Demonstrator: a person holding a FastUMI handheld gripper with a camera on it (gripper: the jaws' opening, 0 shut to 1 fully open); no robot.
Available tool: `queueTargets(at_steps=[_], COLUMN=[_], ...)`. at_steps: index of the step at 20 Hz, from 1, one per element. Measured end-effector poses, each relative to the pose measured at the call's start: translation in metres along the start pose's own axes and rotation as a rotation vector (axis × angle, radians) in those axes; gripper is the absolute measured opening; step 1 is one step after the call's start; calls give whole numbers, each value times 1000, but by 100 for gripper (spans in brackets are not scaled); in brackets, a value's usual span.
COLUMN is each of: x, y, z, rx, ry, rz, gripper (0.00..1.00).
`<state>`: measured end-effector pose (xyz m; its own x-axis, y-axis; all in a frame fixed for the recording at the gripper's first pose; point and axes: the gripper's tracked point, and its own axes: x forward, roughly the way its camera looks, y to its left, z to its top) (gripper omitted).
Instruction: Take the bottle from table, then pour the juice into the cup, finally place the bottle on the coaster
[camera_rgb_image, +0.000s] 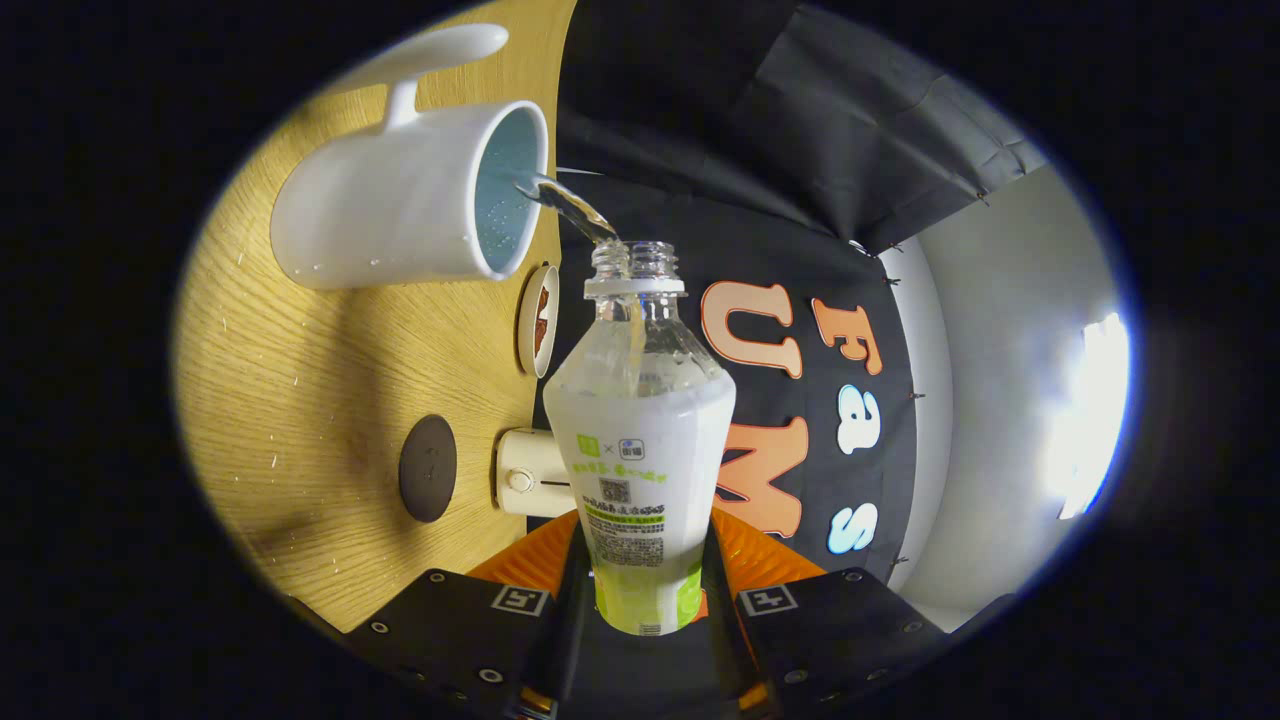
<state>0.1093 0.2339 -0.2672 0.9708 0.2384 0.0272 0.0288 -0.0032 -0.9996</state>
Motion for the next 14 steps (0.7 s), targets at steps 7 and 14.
queueTargets(at_steps=[7, 14], x=[4, 5], y=[-5, -9], z=[1, 2], rx=[-65, -101], ry=[-24, -32], rz=[-14, -35], gripper=[55, 54])
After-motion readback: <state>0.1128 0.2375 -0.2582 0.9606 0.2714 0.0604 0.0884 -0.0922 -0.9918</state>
